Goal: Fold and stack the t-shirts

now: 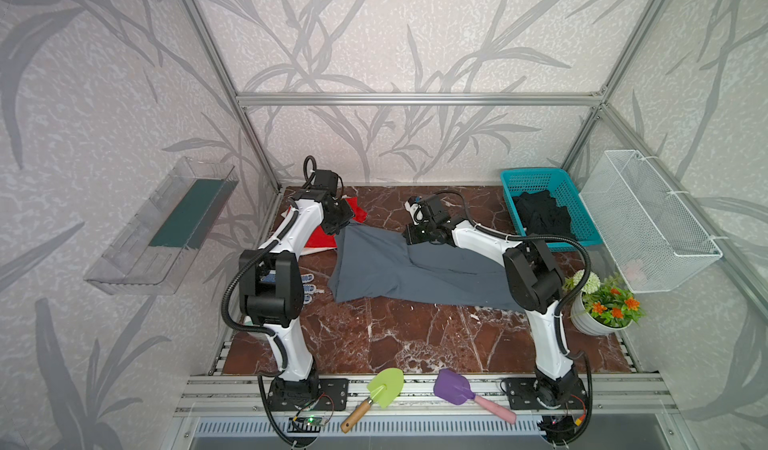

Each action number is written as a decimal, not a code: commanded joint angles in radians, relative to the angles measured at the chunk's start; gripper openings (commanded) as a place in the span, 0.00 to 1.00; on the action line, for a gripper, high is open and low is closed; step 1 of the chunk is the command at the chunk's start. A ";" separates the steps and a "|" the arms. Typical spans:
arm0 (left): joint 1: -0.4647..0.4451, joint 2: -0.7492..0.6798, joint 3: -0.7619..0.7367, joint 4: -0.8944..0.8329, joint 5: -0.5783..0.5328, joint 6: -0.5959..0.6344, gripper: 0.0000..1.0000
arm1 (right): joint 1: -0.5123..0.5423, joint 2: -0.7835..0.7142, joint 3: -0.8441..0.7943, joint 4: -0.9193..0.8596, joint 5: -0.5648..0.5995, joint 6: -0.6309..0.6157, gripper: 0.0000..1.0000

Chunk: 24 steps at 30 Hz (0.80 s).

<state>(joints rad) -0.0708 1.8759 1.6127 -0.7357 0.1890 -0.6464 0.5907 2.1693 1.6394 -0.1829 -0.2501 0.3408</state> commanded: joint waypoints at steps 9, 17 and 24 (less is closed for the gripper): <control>-0.033 0.169 0.217 -0.078 -0.012 0.036 0.01 | -0.041 0.079 0.060 -0.027 0.018 0.031 0.00; -0.036 0.000 0.066 -0.017 -0.138 0.114 0.37 | -0.041 -0.040 -0.044 -0.039 0.129 -0.002 0.60; -0.038 -0.257 -0.324 -0.133 -0.137 0.122 0.37 | -0.093 -0.335 -0.327 -0.260 0.220 0.059 0.61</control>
<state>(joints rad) -0.1059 1.6665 1.4021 -0.7864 0.0738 -0.5407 0.5343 1.9568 1.3773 -0.2996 -0.0872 0.3660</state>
